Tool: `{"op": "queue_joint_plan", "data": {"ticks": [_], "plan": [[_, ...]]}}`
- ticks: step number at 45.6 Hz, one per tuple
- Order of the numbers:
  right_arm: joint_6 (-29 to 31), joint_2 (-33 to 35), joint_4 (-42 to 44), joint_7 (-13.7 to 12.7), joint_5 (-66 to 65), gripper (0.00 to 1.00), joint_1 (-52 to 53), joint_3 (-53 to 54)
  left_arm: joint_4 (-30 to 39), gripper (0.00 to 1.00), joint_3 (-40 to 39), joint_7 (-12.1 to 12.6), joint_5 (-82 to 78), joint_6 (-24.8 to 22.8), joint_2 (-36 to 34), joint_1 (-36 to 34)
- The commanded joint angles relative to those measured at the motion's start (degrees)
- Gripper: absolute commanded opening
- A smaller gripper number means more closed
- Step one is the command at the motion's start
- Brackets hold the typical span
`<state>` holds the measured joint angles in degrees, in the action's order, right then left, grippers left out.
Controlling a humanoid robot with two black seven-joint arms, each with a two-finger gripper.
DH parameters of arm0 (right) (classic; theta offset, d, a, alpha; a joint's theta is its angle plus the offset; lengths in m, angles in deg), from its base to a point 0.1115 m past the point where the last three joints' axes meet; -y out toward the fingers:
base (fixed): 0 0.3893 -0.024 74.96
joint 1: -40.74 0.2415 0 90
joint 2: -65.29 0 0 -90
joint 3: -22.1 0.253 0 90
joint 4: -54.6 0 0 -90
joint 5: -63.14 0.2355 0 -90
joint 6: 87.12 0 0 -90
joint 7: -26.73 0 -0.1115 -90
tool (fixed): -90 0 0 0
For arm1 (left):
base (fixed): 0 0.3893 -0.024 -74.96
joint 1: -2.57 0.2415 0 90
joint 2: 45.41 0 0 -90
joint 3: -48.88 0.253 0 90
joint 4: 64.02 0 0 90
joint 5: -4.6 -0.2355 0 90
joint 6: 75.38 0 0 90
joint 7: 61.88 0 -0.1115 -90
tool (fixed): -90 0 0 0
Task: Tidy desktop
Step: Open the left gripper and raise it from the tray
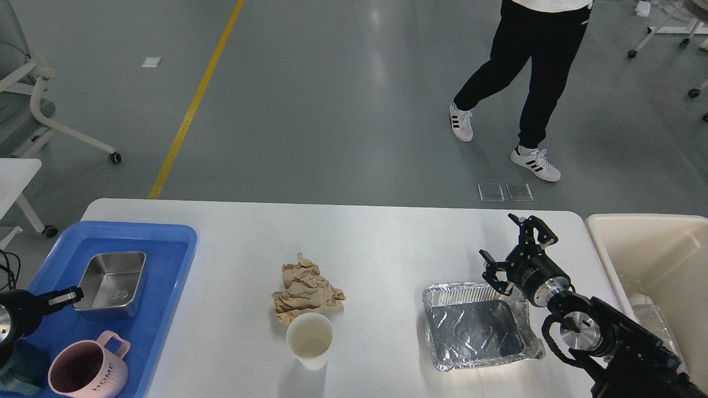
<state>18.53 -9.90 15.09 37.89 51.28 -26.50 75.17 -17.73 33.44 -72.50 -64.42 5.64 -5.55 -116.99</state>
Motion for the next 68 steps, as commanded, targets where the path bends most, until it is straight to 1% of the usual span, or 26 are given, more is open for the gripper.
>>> {"op": "queue_joint_plan", "data": {"ticks": [1, 2, 3, 5, 8, 9, 12, 13, 15, 19, 24, 27, 29, 34, 37, 49, 59, 68], "plan": [[0.0, 0.56, -0.04, 0.0, 0.0, 1.0, 0.01, 0.11, -0.06, 0.14, -0.02, -0.19, 0.2, -0.07, 0.39, 0.11], [0.0, 0.65, -0.04, 0.0, 0.0, 1.0, 0.01, 0.11, -0.06, 0.17, 0.07, -0.54, 0.28, -0.07, 0.39, 0.11], [0.0, 0.74, -0.04, 0.0, 0.0, 1.0, 0.01, 0.11, -0.06, 0.24, 0.07, -1.41, 0.37, -0.07, 0.48, 0.11], [0.0, 0.74, -0.04, 0.0, 0.0, 1.0, 0.01, 0.19, -0.15, 0.34, -0.02, -2.03, 0.55, -0.16, 0.48, 0.11], [0.0, 0.74, 0.05, 0.0, 0.0, 1.0, 0.01, 0.19, -0.15, 0.45, -0.02, -2.21, 0.72, -0.42, 0.39, 0.11], [0.0, 0.74, 0.05, 0.0, 0.0, 1.0, 0.01, 0.19, -0.15, 0.51, -0.02, -2.3, 0.72, -0.51, 0.39, 0.11], [0.0, 0.74, -0.04, 0.0, 0.0, 1.0, 0.01, 0.19, -0.15, 0.75, -0.02, -2.39, 0.81, -0.77, 0.31, 0.03], [0.0, 0.83, -0.04, 0.0, 0.0, 1.0, 0.09, 0.19, -0.15, 0.81, -0.02, -2.39, 0.81, -0.77, 0.22, 0.03], [0.0, 0.83, 0.05, 0.0, 0.0, 1.0, 0.1, 0.19, -0.15, 0.86, -0.02, -2.39, 0.9, -0.86, 0.04, 0.03], [0.0, 0.83, 0.05, -0.09, 0.0, 1.0, 0.1, 0.19, 0.03, 0.91, -0.55, -3.0, 0.99, -1.65, -0.57, -0.06], [0.0, 0.83, 0.05, -0.09, 0.0, 1.0, 0.1, 0.11, 0.38, 0.96, -0.81, -5.63, 1.78, -3.49, -1.62, -0.06], [0.0, 0.83, 0.05, -0.09, 0.0, 1.0, 0.1, 0.02, 0.9, 0.97, -0.81, -7.13, 4.23, -4.11, -2.68, -0.06], [0.0, 0.83, 0.05, -0.09, 0.0, 1.0, 0.1, -0.07, 1.08, 0.97, -0.99, -7.66, 6.43, -4.37, -3.03, -0.24], [0.0, 0.83, 0.05, -0.09, 0.0, 1.0, 0.1, -0.25, 1.52, 0.97, -2.83, -7.75, 12.31, -4.64, -3.03, -0.41], [-0.09, 0.83, 0.05, -0.09, -0.09, 1.0, 0.1, -0.33, 1.96, 0.97, -5.11, -7.75, 15.04, -5.6, -2.86, -0.5], [-0.18, 0.65, -0.04, -0.09, -0.09, 1.0, 0.01, -0.42, 4.86, 0.97, -18.38, -7.75, 25.24, -11.14, -1.63, -0.06], [-0.27, 0.48, -0.04, -0.09, -0.18, 1.0, 0.1, -0.42, 5.21, 0.97, -27.79, -7.83, 31.48, -11.93, 3.81, 0.29], [-0.53, 0.65, -0.04, -0.09, -0.18, 1.0, 0.36, -2.27, 5.21, 0.97, -35.26, -7.66, 40.97, -11.58, 9.97, 3.36]]}}
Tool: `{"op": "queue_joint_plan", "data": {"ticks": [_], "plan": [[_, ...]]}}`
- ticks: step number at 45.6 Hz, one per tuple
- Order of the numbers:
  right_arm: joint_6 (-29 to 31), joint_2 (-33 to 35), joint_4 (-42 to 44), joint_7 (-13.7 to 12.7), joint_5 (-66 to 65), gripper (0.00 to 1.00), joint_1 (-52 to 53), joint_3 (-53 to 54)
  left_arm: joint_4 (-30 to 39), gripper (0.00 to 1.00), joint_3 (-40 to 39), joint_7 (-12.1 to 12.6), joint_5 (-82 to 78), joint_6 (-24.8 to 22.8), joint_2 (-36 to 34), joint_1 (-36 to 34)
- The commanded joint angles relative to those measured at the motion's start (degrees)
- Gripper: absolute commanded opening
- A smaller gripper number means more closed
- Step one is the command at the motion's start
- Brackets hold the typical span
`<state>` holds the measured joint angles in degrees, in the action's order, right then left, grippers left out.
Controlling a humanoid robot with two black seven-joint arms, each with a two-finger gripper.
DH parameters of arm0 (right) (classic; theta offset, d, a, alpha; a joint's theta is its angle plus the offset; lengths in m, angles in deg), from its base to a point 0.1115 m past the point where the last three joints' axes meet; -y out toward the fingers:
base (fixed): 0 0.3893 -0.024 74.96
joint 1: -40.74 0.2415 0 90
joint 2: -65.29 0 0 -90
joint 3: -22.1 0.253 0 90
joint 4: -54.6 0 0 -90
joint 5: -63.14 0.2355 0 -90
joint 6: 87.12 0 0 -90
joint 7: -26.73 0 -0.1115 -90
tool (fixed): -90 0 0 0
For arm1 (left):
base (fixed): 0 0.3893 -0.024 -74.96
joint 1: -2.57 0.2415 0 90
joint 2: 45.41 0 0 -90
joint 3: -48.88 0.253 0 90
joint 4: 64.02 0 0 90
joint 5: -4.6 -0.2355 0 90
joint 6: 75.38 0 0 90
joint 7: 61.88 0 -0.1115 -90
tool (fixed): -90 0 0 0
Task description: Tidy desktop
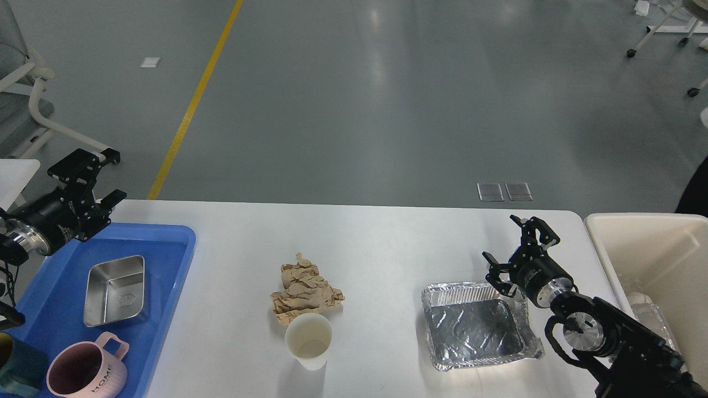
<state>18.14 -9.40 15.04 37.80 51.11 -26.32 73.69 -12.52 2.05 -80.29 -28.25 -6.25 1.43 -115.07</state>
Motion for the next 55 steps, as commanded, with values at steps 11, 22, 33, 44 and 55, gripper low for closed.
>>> {"op": "queue_joint_plan", "data": {"ticks": [11, 22, 33, 44, 55], "plan": [[-0.14, 0.16, -0.08, 0.0, 0.0, 1.0, 0.35, -0.79, 0.0, 0.97, -9.68, 0.83, 12.45, 0.12, 7.12, 4.7], [-0.84, -0.28, 0.09, 0.0, 0.0, 1.0, 0.71, -0.87, 0.0, 0.97, -12.5, 1.53, 20.62, 0.12, 10.99, 6.45], [-1.81, -0.28, -0.08, 0.0, 0.0, 1.0, 0.79, -0.79, -0.18, 0.97, -13.99, 2.5, 21.86, 0.74, 17.4, 6.81], [-2.34, 0.34, -2.28, 0.0, 0.08, 1.0, 0.97, -0.7, 0.0, 0.97, -13.11, 4.7, 22.03, 3.02, 20.31, 6.81], [-2.34, 4.64, -7.64, -0.35, 0.17, 1.0, 1.06, -0.61, 0.0, 0.97, -11.53, 4.7, 21.95, 3.02, 20.31, 7.34]]}}
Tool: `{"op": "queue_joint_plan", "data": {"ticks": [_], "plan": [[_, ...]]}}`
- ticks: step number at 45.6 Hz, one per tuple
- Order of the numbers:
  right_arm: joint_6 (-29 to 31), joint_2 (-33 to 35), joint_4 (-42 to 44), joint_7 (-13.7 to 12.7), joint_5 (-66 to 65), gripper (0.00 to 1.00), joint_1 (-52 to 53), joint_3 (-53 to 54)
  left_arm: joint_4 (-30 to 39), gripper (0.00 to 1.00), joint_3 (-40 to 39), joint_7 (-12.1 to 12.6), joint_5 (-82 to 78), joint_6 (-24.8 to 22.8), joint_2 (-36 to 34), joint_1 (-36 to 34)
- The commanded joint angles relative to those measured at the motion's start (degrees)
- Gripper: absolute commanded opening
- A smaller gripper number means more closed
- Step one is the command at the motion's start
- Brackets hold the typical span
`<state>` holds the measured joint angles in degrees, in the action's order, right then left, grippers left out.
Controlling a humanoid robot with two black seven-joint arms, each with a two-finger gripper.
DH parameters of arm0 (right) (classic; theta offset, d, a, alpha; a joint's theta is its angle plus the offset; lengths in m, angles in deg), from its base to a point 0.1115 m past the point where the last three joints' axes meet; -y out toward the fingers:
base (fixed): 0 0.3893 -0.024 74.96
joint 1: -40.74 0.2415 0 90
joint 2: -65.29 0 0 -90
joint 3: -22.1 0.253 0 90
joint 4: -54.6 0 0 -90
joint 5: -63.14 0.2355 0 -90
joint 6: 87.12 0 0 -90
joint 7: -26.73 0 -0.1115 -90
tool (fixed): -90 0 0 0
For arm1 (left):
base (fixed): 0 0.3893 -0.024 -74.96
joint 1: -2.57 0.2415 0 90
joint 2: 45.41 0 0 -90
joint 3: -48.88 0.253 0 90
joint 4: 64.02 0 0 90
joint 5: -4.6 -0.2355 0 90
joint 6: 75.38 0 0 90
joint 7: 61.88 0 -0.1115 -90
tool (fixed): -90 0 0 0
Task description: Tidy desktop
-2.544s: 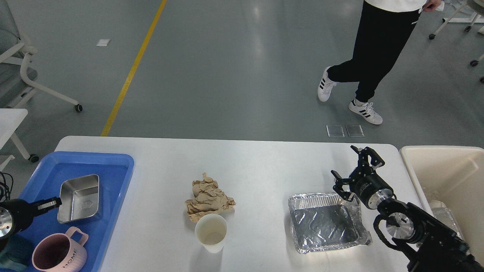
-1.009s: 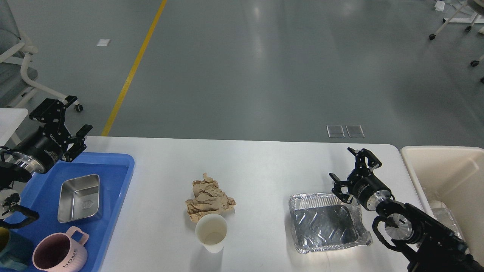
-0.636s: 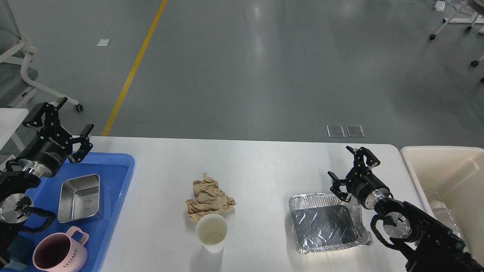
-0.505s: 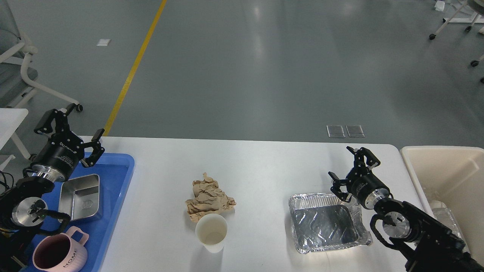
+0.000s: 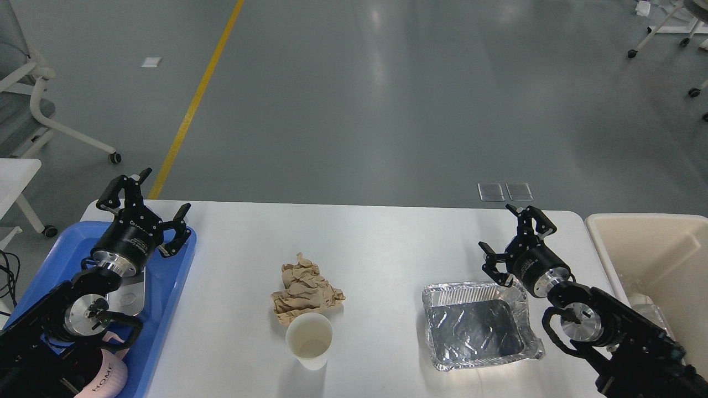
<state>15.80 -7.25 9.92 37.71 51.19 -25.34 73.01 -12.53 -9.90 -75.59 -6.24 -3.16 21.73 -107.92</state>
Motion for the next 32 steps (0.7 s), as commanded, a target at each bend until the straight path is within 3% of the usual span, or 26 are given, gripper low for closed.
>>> {"op": "queue_joint_plan", "data": {"ticks": [1, 32], "plan": [[-0.01, 2.92, -2.87, -0.34, 0.09, 1.0, 0.17, 0.07, 0.01, 0.97, 0.42, 0.0, -0.06, -0.06, 0.0, 0.27], [0.79, 17.16, -13.94, 0.1, 0.26, 1.0, -1.32, -0.28, 0.01, 0.97, 0.51, -0.17, -0.67, -0.15, -0.79, 1.07]]}}
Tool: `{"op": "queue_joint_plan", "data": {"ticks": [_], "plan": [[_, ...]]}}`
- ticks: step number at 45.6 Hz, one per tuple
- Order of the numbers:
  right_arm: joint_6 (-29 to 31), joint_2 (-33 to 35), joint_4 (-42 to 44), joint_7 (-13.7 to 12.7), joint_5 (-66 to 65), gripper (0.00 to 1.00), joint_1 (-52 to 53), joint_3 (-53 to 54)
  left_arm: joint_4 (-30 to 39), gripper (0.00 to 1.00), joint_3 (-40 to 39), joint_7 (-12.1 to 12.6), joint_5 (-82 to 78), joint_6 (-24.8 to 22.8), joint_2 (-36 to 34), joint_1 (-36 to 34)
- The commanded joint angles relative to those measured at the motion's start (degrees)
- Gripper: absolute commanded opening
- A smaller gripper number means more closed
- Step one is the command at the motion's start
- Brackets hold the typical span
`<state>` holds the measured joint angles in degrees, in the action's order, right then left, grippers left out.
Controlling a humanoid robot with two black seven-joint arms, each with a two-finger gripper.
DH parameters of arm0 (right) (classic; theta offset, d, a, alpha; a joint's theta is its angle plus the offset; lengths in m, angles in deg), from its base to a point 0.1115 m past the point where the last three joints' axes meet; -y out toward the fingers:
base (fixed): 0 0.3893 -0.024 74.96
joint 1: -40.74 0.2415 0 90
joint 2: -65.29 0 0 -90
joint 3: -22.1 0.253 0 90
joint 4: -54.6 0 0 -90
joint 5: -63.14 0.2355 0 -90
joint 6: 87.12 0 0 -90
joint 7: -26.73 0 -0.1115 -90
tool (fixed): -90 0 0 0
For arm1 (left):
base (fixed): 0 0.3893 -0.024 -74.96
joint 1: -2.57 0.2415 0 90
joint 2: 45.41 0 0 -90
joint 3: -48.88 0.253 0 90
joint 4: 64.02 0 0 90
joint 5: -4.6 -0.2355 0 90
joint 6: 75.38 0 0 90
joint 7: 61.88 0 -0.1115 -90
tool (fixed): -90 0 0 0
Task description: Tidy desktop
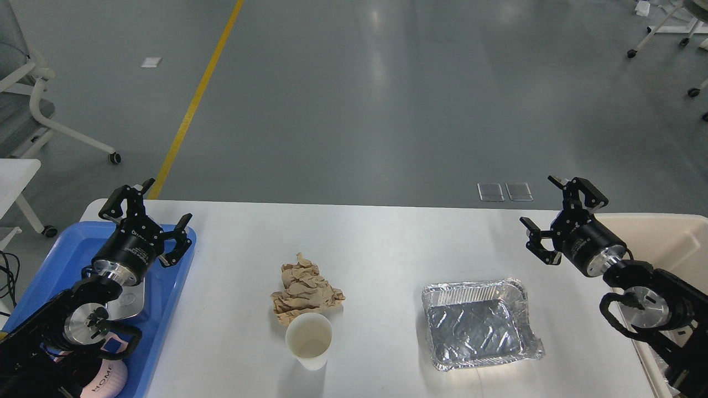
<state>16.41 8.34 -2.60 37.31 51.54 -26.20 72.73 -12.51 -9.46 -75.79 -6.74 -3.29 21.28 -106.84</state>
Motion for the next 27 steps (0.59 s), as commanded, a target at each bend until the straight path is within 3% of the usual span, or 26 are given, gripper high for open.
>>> {"op": "queue_joint_plan", "data": {"ticks": [1, 11, 27], "plan": [[0.27, 1.84, -1.68, 0.5, -0.08, 1.0, -0.47, 0.0, -0.01, 0.97, 0.07, 0.02, -0.18, -0.11, -0.42, -0.02], [0.35, 5.26, -4.23, 0.59, -0.34, 1.0, -0.65, -2.63, -0.01, 0.97, 0.07, 0.02, -0.36, -0.2, -0.69, -0.02], [0.0, 24.24, -19.87, 2.0, -2.98, 1.0, -4.34, -7.21, -0.01, 0.97, 0.07, 0.02, -0.79, -0.55, -0.6, 0.24]]}}
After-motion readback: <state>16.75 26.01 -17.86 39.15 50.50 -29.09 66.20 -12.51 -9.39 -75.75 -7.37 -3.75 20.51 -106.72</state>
